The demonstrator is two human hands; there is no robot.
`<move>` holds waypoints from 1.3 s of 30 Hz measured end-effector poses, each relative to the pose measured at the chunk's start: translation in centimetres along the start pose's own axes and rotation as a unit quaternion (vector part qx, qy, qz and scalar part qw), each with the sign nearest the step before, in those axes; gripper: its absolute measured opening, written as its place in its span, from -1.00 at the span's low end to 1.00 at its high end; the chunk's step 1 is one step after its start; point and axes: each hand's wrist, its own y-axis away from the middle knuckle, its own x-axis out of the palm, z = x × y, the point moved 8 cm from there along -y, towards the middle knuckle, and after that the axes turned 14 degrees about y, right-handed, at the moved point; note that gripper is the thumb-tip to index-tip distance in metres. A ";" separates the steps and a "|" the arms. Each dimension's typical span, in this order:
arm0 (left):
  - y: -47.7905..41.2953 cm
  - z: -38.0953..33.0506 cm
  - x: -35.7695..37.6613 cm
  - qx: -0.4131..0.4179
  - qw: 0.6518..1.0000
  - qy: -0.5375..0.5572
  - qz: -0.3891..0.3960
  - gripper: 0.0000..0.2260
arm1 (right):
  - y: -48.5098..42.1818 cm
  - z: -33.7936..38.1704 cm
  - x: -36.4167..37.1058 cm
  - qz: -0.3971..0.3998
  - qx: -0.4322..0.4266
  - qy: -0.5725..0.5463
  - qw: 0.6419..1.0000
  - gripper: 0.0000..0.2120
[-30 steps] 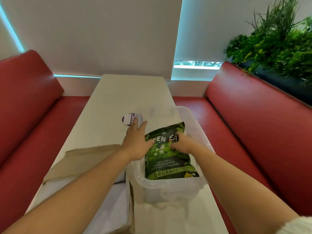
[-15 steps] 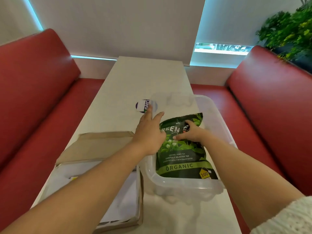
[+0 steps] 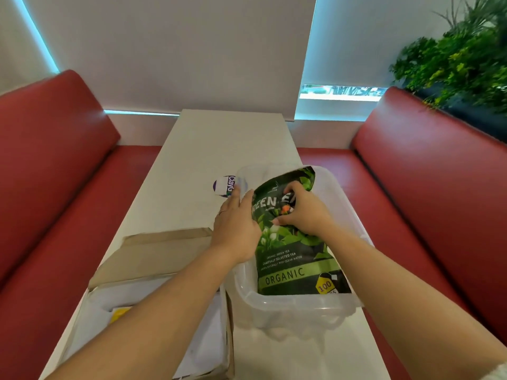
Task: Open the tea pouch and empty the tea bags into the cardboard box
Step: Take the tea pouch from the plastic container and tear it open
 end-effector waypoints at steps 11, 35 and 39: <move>2.2 -4.7 -4.1 0.011 0.980 0.200 0.003 -0.38 | 10.0 5.8 -18.1 -0.285 -0.083 -0.065 0.953 -0.37; 19.5 -1.9 -17.2 0.049 0.938 0.337 0.070 -0.84 | 27.5 13.3 -9.4 -0.076 -0.196 -0.216 0.953 -0.12; 20.5 -0.8 -15.5 0.029 0.958 0.251 0.138 -0.83 | 27.7 11.5 -6.5 -0.006 -0.176 -0.239 0.955 -0.23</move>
